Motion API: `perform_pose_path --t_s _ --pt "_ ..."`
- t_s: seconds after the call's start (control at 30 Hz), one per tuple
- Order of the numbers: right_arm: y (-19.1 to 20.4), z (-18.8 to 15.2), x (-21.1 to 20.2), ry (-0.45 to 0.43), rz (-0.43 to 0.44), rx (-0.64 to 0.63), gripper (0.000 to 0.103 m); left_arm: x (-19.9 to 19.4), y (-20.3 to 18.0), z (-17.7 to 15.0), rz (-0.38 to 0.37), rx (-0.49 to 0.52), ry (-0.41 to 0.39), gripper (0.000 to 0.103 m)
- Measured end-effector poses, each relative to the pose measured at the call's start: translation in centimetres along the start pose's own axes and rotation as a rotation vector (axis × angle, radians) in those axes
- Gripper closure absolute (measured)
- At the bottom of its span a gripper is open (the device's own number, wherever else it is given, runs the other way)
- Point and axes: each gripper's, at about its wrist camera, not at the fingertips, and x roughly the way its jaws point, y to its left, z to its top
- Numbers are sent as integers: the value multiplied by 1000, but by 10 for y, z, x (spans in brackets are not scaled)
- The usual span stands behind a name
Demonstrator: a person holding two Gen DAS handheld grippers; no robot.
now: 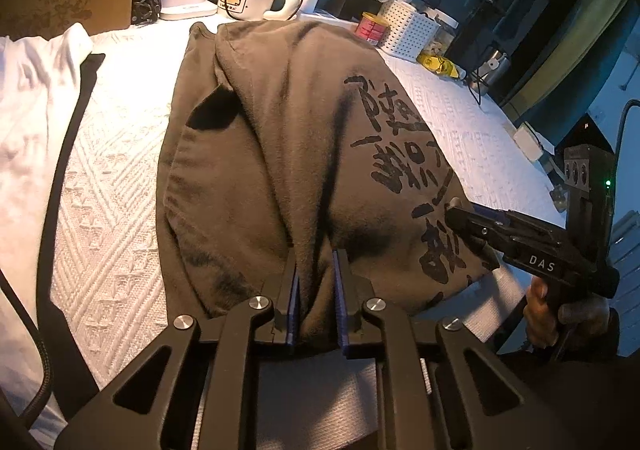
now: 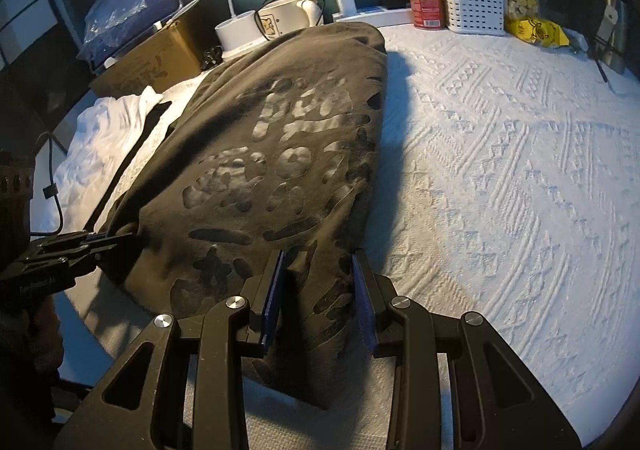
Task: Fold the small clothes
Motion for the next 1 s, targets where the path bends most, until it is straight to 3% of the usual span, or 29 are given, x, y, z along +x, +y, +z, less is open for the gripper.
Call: perform_pose_path --t_s 0.13,0.27,0.3,0.33,0.43,0.77,1.0 --pt "-4 -2 -2 4 29 27 68 0 -3 0 14 0 0 93" --pt "1 -7 -1 -28 37 -33 68 0 -6 -1 30 -6 -3 95" --pt "1 -8 -1 -36 42 -39 71 -1 -7 -2 33 -6 -3 96" --pt "0 -9 -1 -40 38 -42 84 -1 -8 -2 37 -5 -3 96" --pt "-6 -7 -3 -39 54 -33 93 -5 -14 -2 35 -1 -7 97" --pt "-23 -8 -41 -65 -32 -95 95 -3 -48 -10 -48 43 45 97" --pt "-25 -33 -42 -31 -66 -105 94 3 -48 -29 -50 34 88 97"
